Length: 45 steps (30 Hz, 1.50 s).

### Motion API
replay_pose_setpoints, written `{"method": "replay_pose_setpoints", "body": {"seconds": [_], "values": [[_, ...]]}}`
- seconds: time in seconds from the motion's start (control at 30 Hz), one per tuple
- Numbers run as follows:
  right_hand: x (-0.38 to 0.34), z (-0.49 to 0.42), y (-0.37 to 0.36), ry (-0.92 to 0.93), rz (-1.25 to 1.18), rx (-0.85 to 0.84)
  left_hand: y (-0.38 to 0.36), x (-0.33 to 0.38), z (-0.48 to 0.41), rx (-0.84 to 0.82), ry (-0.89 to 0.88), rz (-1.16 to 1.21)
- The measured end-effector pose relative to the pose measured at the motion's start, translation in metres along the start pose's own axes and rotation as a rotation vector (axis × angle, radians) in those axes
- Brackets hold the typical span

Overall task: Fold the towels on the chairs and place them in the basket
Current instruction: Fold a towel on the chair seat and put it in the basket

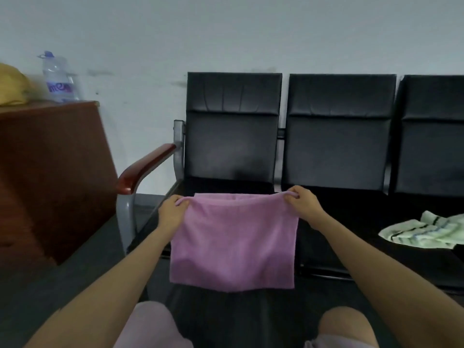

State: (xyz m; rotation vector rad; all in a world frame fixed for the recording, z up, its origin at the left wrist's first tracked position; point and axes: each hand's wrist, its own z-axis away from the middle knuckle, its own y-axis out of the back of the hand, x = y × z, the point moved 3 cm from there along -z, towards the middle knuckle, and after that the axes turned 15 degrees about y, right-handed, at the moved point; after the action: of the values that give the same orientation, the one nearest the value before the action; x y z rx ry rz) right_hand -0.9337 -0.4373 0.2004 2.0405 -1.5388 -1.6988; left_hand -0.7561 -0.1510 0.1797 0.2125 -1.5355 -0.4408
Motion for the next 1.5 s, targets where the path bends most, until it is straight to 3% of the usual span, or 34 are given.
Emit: {"method": "replay_pose_setpoints", "body": {"seconds": [0.2, 0.33, 0.47, 0.7, 0.83, 1.07, 1.2, 1.3, 1.5], "values": [[0.054, -0.054, -0.037, -0.14, -0.147, 0.096, -0.046, -0.007, -0.07, -0.137, 0.144, 0.026], [0.074, -0.133, -0.047, -0.138, -0.192, 0.15, -0.062, 0.032, -0.149, -0.139, 0.115, -0.029], [0.111, -0.2, -0.079, -0.13, -0.121, 0.081, -0.1, 0.041, -0.226, -0.056, 0.047, -0.201], [0.194, -0.231, -0.161, -0.124, 0.096, -0.056, -0.174, -0.038, -0.299, -0.025, 0.042, -0.437], [0.216, -0.232, -0.178, -0.111, 0.194, -0.13, -0.184, -0.066, -0.309, 0.013, 0.0, -0.551], [0.201, -0.235, -0.174, -0.112, 0.383, -0.483, -0.172, -0.055, -0.299, -0.227, 0.023, -0.68], [0.178, -0.205, -0.164, -0.074, 0.59, -0.625, -0.15, -0.055, -0.266, -0.262, -0.043, -0.777], [0.154, -0.179, -0.141, 0.028, 0.709, -0.625, -0.122, -0.045, -0.232, -0.193, -0.116, -0.769], [0.069, -0.145, -0.056, 0.056, 0.55, -0.455, -0.056, 0.007, -0.165, -0.151, -0.127, -0.707]]}}
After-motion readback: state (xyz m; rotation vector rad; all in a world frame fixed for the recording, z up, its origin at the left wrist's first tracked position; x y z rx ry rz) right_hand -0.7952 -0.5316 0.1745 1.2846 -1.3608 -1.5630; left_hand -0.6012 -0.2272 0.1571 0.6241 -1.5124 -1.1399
